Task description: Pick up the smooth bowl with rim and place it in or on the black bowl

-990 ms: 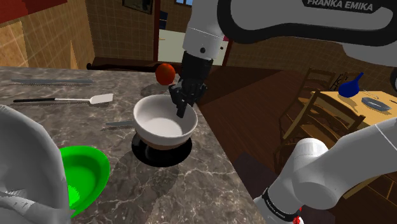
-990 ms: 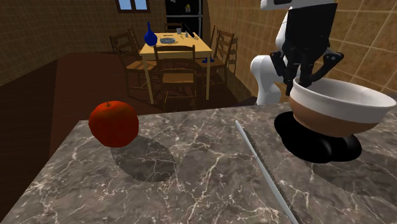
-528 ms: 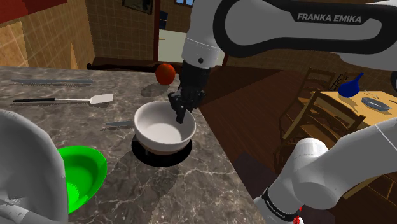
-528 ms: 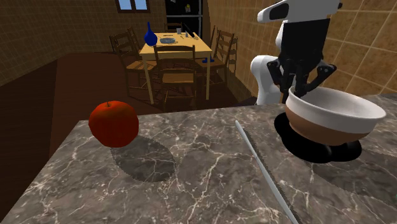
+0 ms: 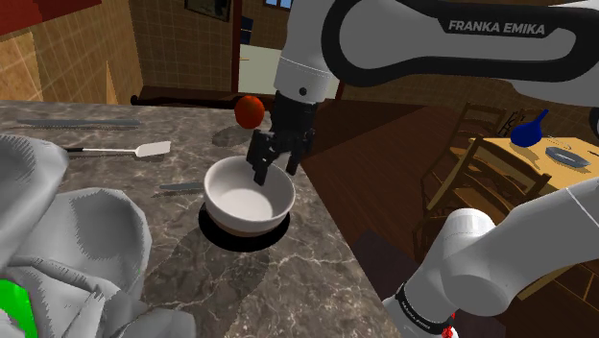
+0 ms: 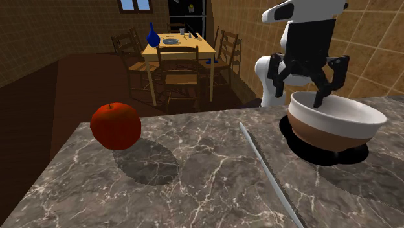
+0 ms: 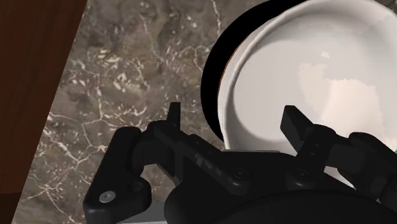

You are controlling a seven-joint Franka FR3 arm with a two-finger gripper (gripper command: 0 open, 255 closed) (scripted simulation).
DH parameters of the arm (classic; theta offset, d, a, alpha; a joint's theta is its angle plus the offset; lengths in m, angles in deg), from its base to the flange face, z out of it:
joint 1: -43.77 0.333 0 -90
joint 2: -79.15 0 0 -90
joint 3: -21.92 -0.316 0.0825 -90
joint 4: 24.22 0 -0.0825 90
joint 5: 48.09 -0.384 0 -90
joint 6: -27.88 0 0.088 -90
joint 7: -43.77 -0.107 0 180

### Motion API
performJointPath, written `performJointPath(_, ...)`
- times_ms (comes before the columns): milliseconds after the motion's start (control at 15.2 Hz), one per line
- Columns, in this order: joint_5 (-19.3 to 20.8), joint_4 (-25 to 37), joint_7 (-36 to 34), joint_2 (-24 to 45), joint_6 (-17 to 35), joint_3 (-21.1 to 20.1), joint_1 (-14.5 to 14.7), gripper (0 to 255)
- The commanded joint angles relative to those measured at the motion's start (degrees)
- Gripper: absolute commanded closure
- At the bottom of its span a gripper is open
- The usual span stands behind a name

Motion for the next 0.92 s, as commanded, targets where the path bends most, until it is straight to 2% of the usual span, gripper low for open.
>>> performJointPath(0, 0.0, 0.0, 0.0, 0.0, 0.0, 0.0, 0.0, 0)
performJointPath(66, 0.0, 0.0, 0.0, 0.0, 0.0, 0.0, 0.0, 0)
performJointPath(330, 0.81, 7.36, -0.31, 0.28, -7.18, 1.2, -0.49, 0)
performJointPath(858, 0.81, 7.36, -0.31, 0.28, -7.18, 1.21, -0.48, 0)
